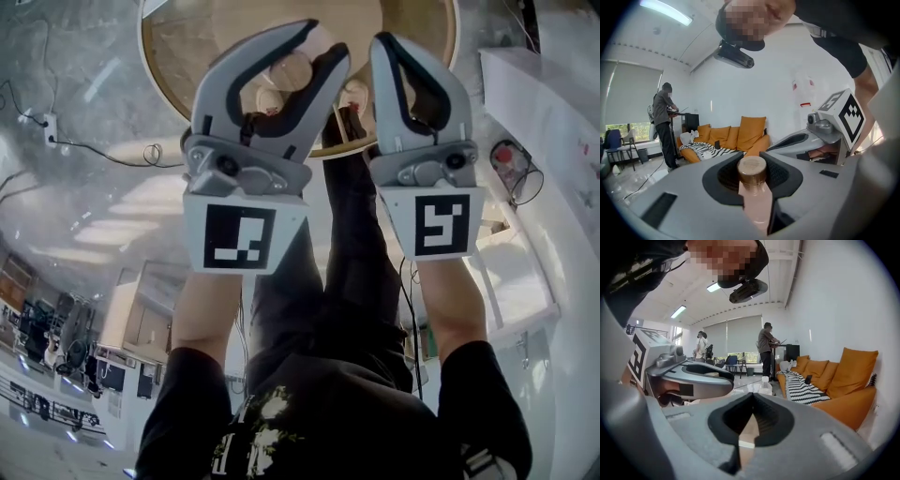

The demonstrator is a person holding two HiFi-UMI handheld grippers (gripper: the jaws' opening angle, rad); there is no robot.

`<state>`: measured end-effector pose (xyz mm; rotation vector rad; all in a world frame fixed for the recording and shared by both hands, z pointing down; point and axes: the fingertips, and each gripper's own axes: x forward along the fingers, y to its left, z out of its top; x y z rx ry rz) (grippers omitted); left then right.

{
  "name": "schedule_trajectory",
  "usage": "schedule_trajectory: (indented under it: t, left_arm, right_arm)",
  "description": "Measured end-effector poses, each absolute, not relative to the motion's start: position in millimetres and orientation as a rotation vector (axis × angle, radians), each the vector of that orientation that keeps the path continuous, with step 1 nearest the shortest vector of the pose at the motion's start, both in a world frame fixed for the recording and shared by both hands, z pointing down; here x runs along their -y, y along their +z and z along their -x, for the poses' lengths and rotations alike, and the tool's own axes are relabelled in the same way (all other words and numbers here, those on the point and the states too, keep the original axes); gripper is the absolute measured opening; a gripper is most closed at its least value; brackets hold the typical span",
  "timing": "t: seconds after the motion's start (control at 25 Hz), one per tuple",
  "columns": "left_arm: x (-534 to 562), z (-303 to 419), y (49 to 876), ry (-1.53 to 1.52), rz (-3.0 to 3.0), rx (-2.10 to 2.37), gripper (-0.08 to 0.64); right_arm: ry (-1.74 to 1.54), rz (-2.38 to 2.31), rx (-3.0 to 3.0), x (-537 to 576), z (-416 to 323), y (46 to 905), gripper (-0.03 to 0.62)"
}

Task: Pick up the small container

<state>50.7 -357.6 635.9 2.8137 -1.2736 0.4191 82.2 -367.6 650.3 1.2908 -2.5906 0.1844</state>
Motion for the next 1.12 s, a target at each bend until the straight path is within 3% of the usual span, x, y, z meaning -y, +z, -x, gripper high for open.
schedule_trajectory:
  t: [1.12]
  left_arm:
    - [328,-64,384,0.368,-2.802,1.359,0.117]
  right_arm:
    - [0.171,-1.245,2.721,346,-81,404,-0.005]
